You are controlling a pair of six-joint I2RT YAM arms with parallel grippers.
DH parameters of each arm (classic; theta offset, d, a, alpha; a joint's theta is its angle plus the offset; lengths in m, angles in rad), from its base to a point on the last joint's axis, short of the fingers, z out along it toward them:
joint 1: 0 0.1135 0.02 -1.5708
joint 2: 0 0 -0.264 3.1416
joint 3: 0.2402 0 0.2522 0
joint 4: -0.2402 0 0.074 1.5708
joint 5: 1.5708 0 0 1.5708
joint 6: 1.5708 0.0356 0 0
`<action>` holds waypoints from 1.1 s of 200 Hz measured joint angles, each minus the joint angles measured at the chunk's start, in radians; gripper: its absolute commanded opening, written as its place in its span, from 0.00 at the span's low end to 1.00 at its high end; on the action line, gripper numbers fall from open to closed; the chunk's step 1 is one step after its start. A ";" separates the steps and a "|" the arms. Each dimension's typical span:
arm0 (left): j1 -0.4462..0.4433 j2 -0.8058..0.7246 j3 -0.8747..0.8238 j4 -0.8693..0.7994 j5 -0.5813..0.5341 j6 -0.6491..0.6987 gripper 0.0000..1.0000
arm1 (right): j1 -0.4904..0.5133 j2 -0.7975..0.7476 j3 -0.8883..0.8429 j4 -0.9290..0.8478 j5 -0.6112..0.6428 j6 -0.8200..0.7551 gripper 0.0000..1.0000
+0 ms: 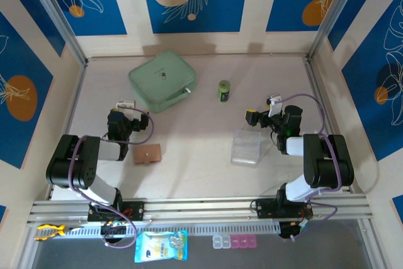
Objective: Take the credit cards out of the card holder
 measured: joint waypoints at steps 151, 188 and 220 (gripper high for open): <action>-0.001 -0.138 0.025 -0.149 -0.053 -0.005 1.00 | 0.053 -0.153 0.094 -0.293 0.149 0.012 1.00; -0.002 -0.295 0.151 -0.417 -0.061 -0.041 1.00 | 0.068 -0.192 0.230 -0.579 0.250 0.090 0.92; -0.003 -0.435 0.287 -0.720 -0.050 -0.127 1.00 | 0.080 -0.249 0.277 -0.825 0.290 0.175 0.89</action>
